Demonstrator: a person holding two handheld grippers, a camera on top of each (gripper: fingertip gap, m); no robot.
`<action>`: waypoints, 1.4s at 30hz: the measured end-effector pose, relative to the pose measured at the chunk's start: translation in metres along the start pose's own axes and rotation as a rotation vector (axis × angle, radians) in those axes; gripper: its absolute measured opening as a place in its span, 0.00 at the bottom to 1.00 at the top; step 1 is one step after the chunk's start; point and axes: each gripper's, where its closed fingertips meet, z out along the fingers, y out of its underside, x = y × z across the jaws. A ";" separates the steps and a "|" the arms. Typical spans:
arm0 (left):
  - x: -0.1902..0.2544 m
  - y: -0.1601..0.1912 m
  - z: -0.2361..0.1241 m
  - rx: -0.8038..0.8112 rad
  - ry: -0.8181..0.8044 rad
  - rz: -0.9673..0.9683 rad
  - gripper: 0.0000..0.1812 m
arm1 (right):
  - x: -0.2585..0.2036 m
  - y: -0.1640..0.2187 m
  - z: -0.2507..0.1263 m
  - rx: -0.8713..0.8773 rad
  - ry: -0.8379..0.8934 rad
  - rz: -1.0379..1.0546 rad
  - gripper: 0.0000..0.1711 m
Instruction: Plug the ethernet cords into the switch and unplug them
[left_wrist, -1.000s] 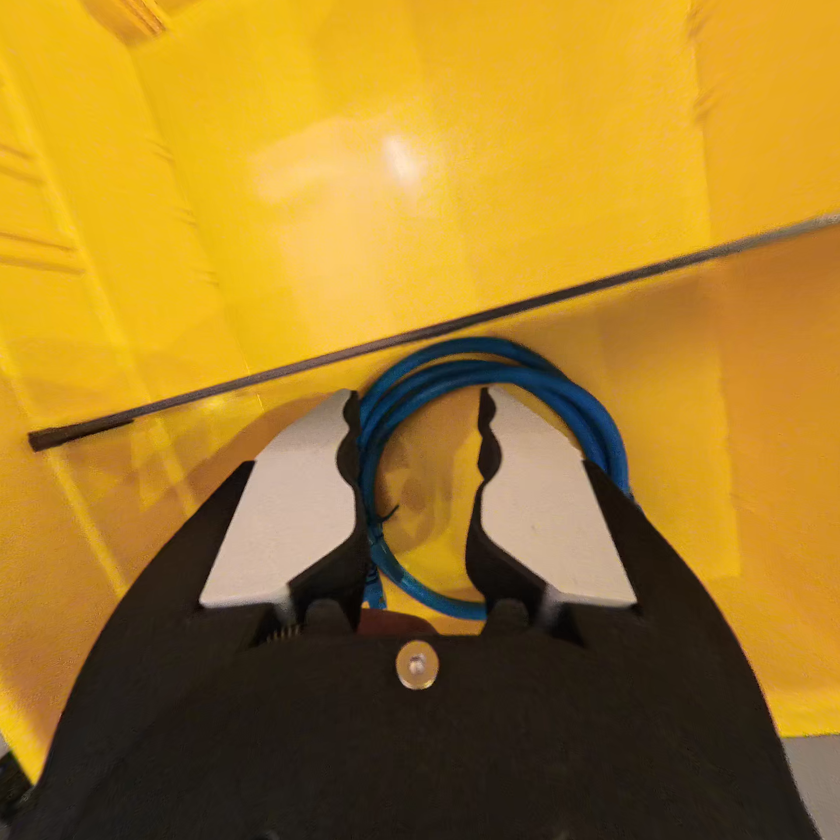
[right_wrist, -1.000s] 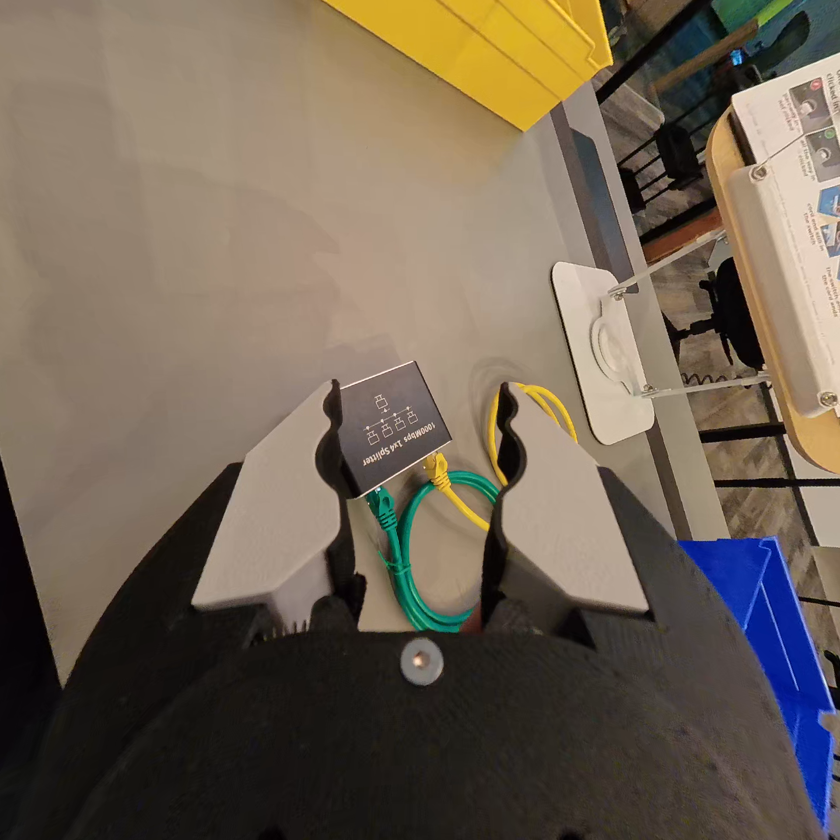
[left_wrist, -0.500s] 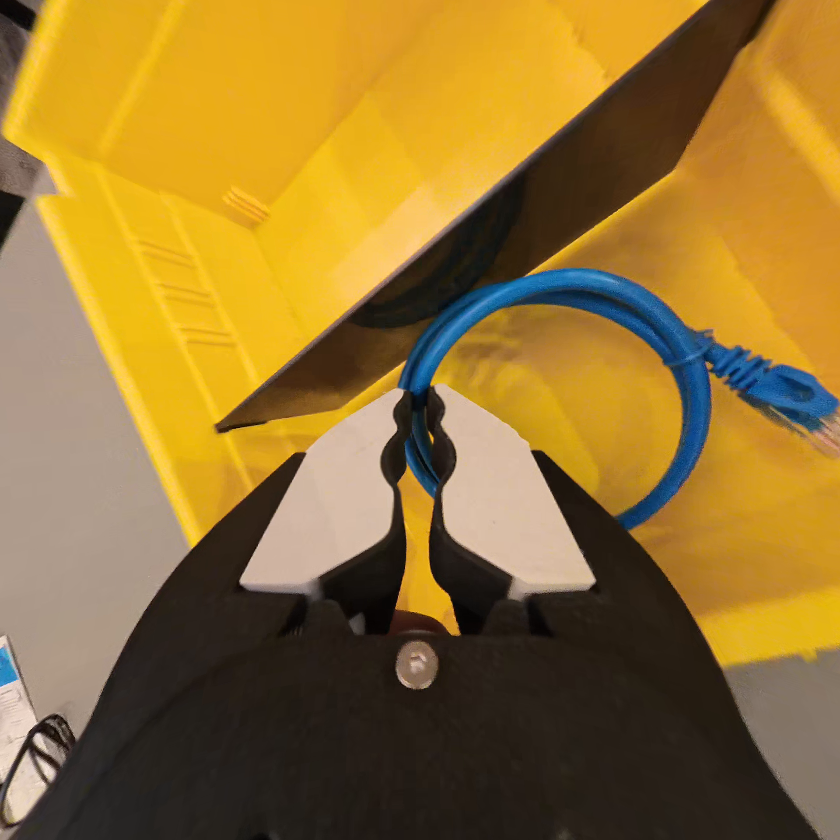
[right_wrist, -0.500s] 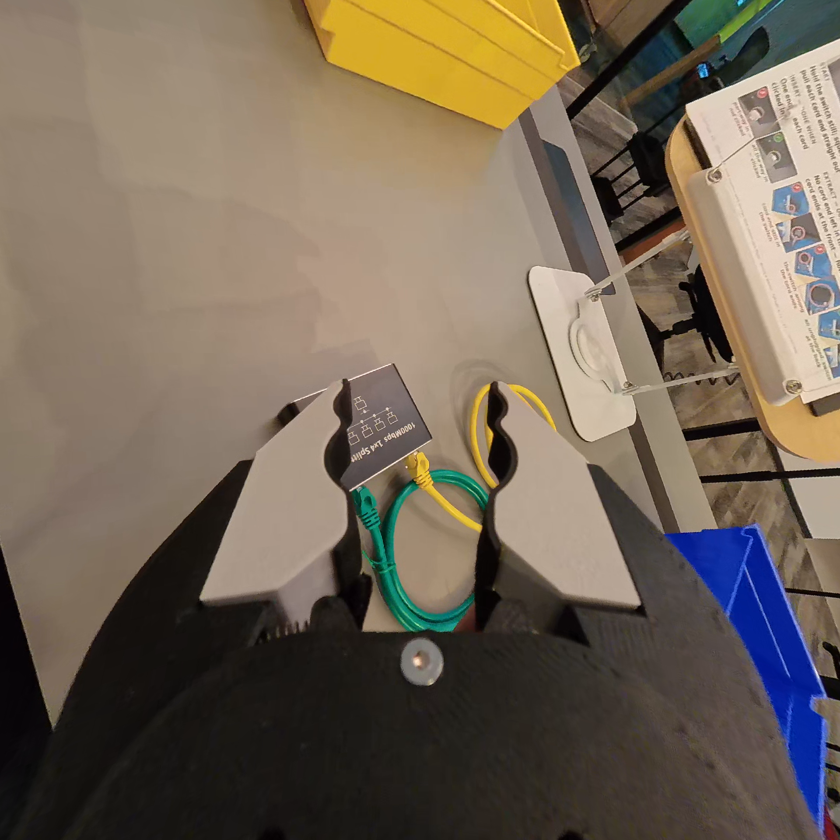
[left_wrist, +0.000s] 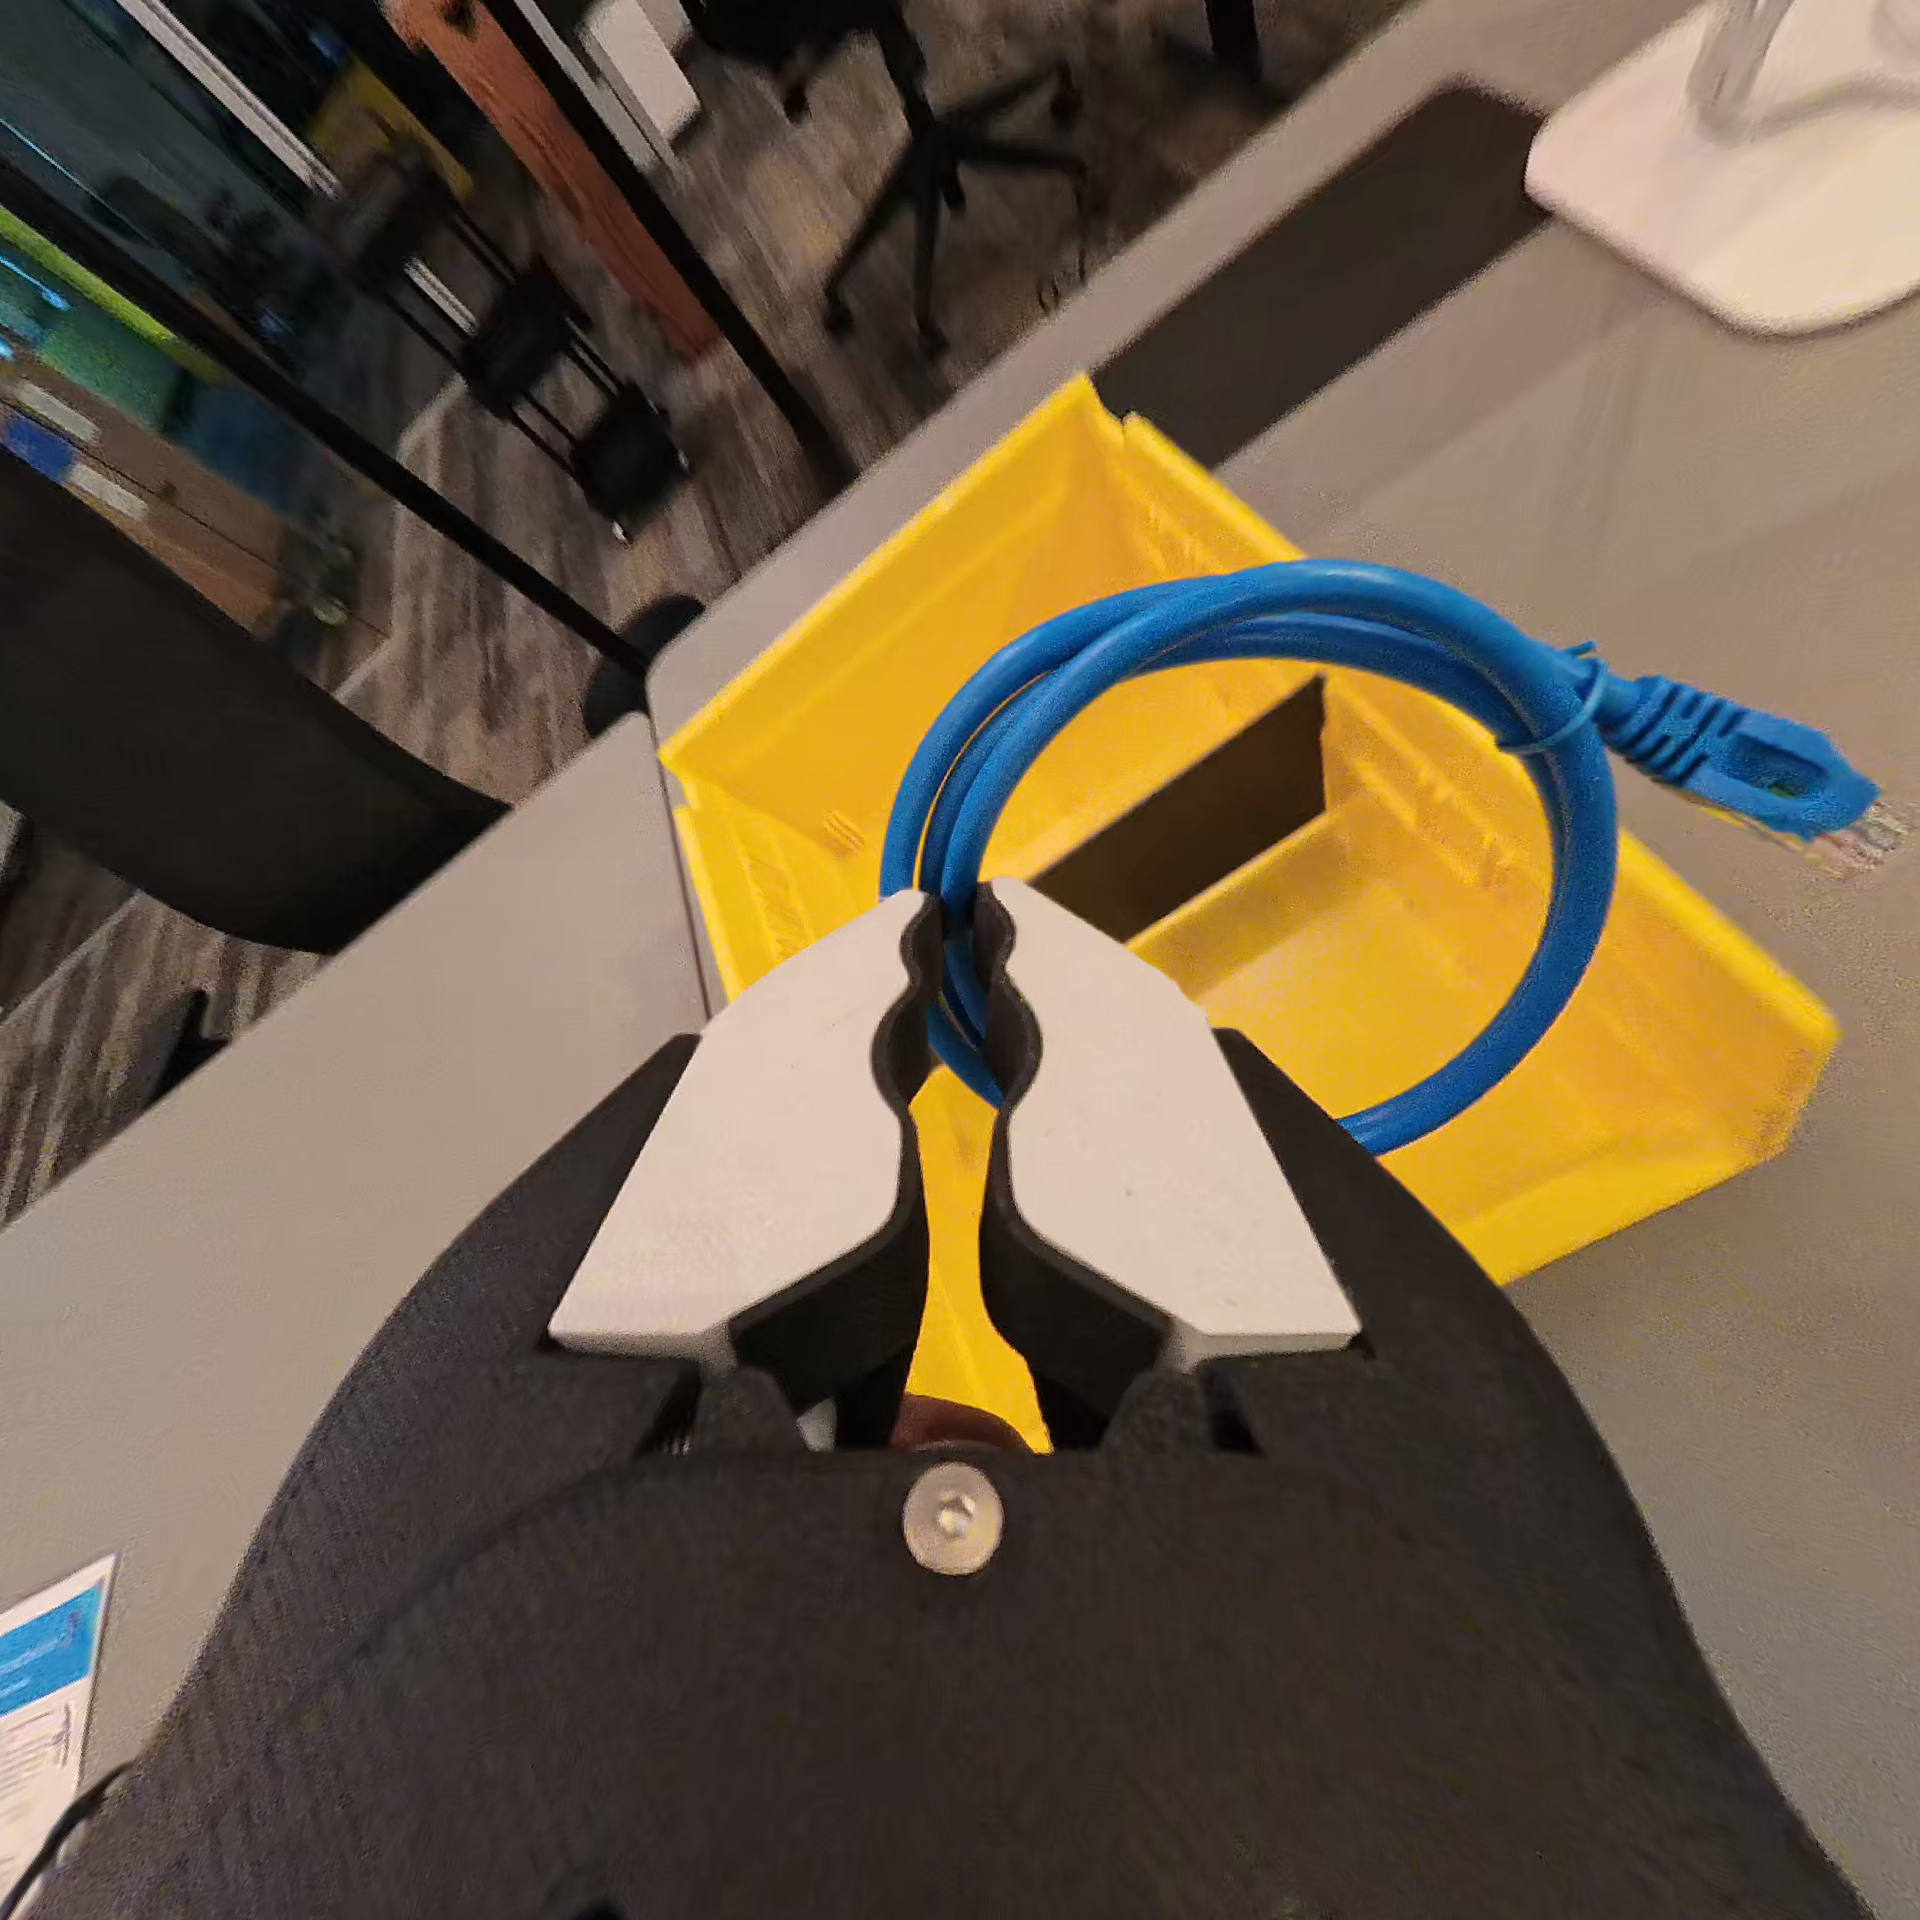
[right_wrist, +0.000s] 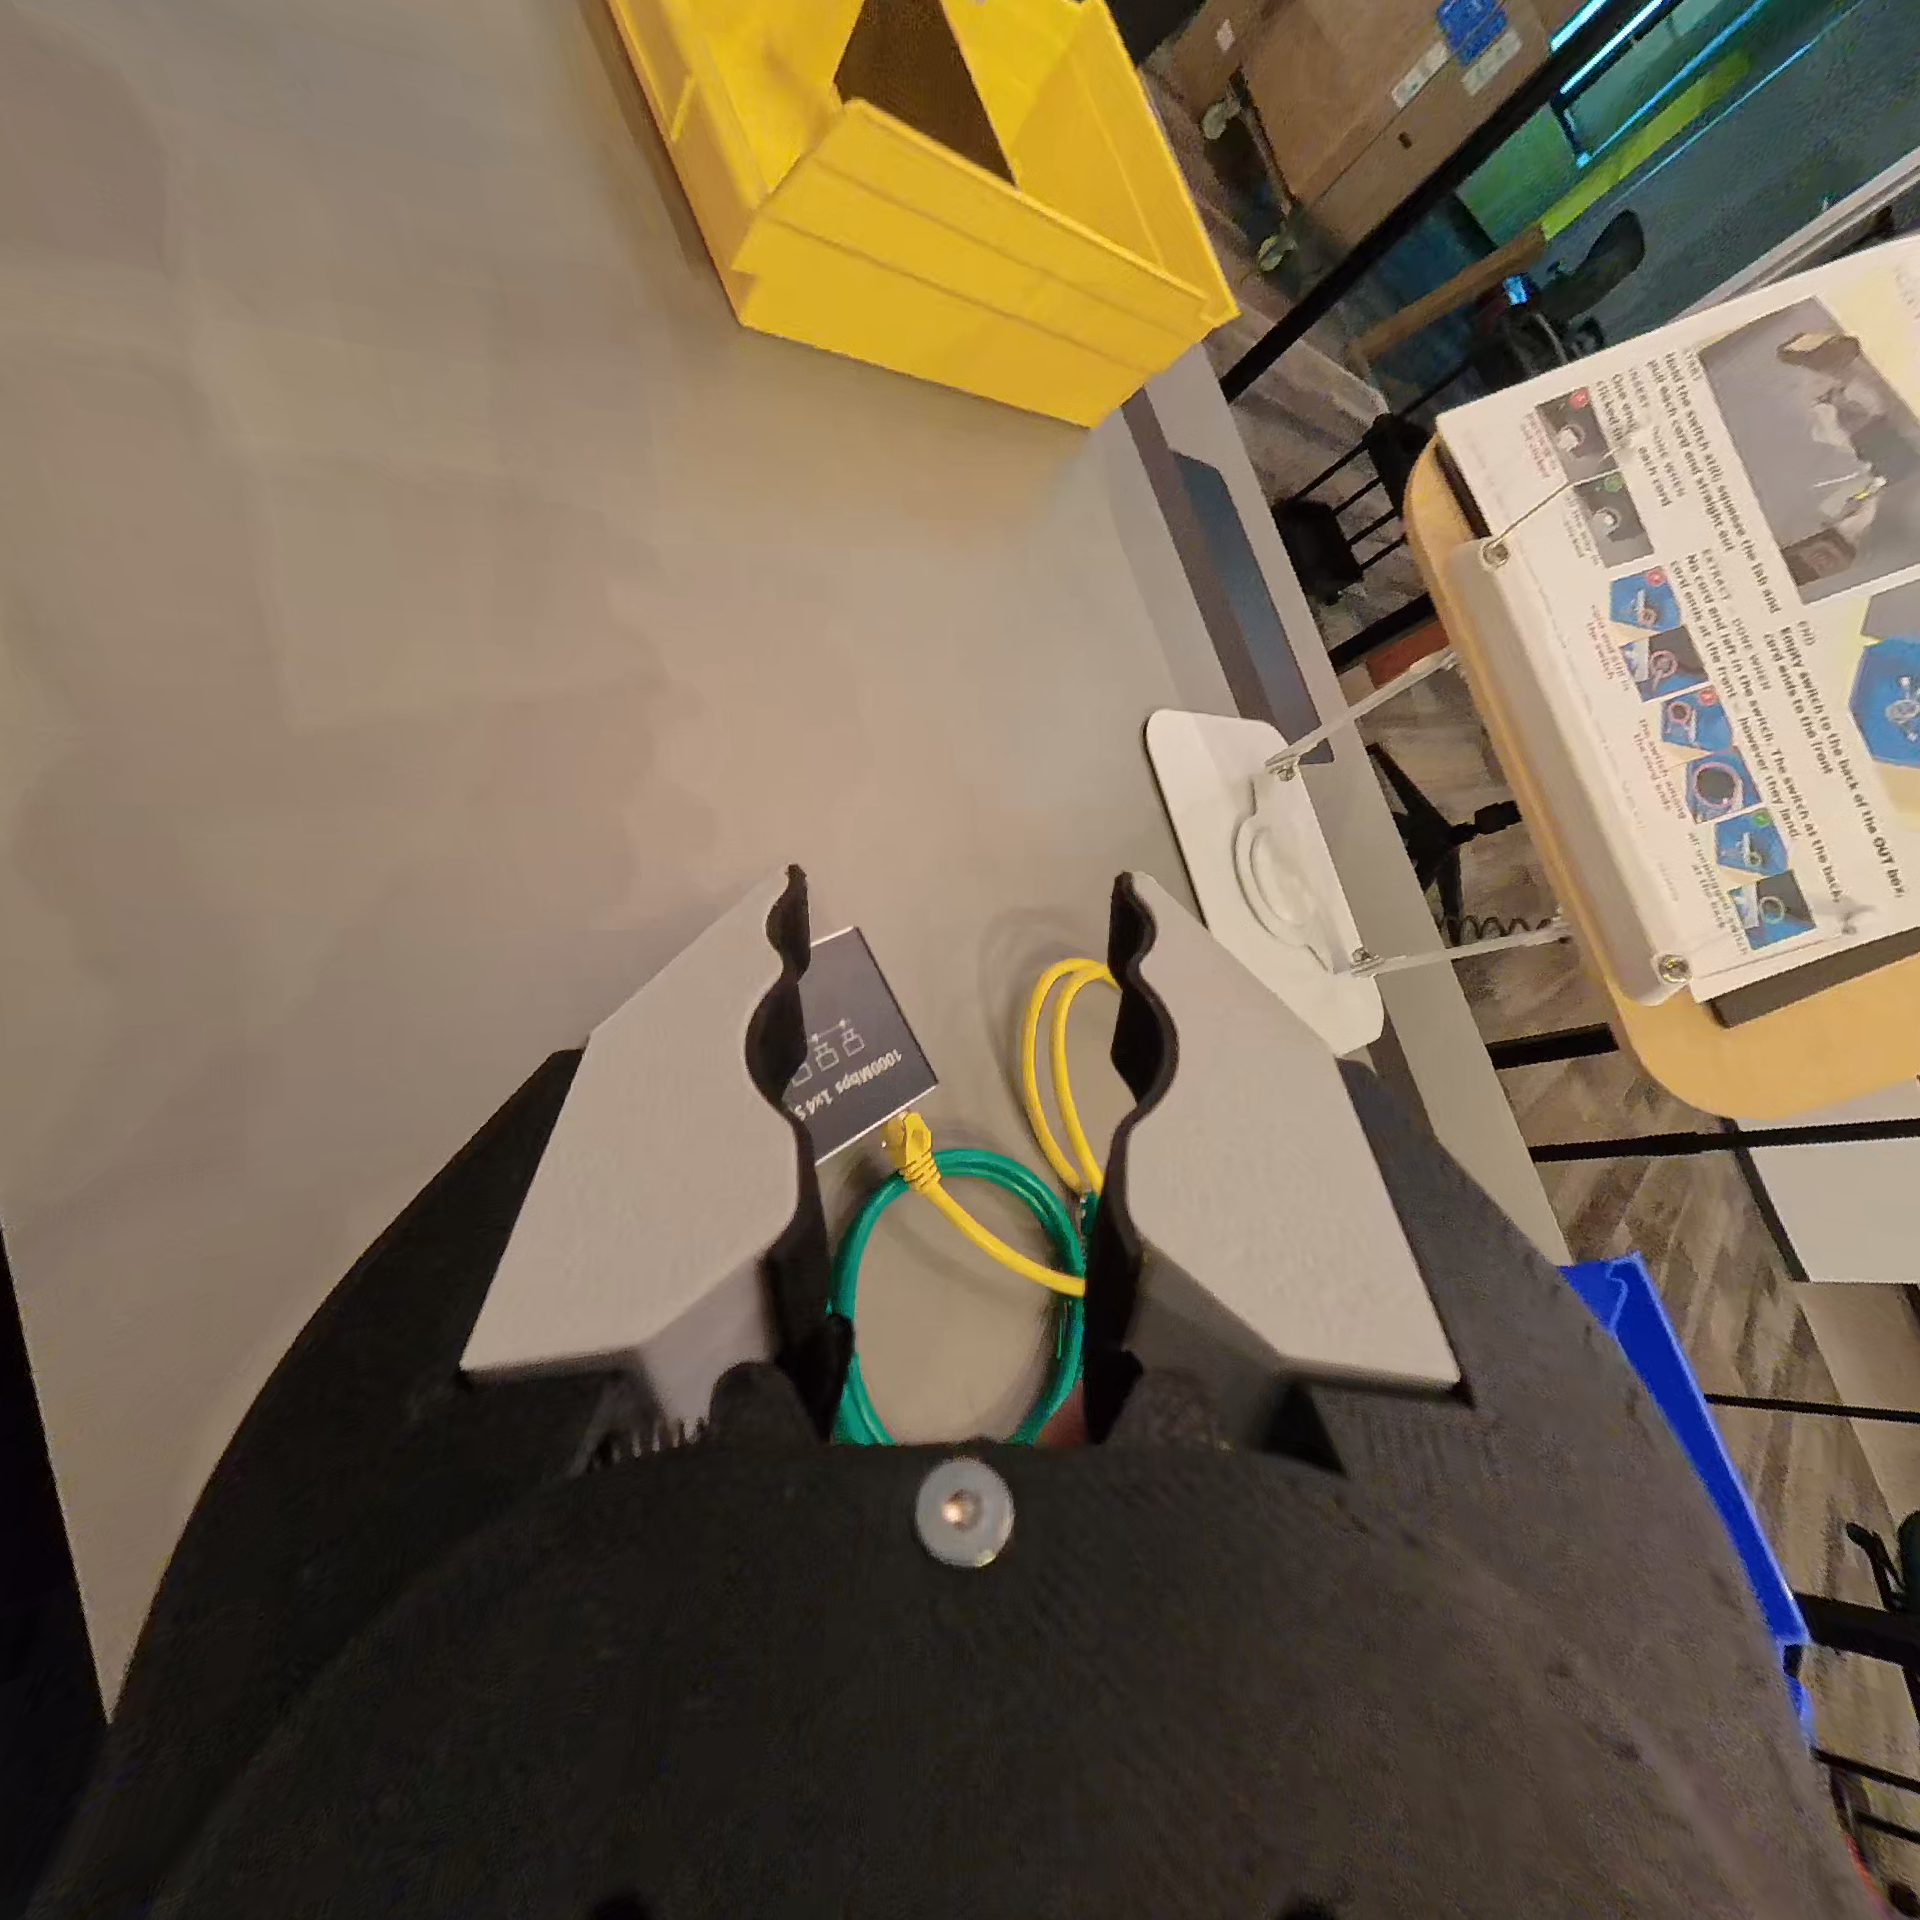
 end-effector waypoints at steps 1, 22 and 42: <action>-0.001 -0.010 -0.009 0.035 -0.012 -0.004 0.03 | 0.002 -0.004 -0.001 0.009 0.003 0.004 0.33; 0.204 -0.189 -0.130 0.772 0.111 0.017 0.03 | 0.046 -0.135 0.014 0.531 -0.216 0.648 0.06; 0.255 -0.200 -0.167 0.602 0.935 -0.451 0.36 | 0.083 -0.106 0.007 0.176 0.722 -0.533 0.05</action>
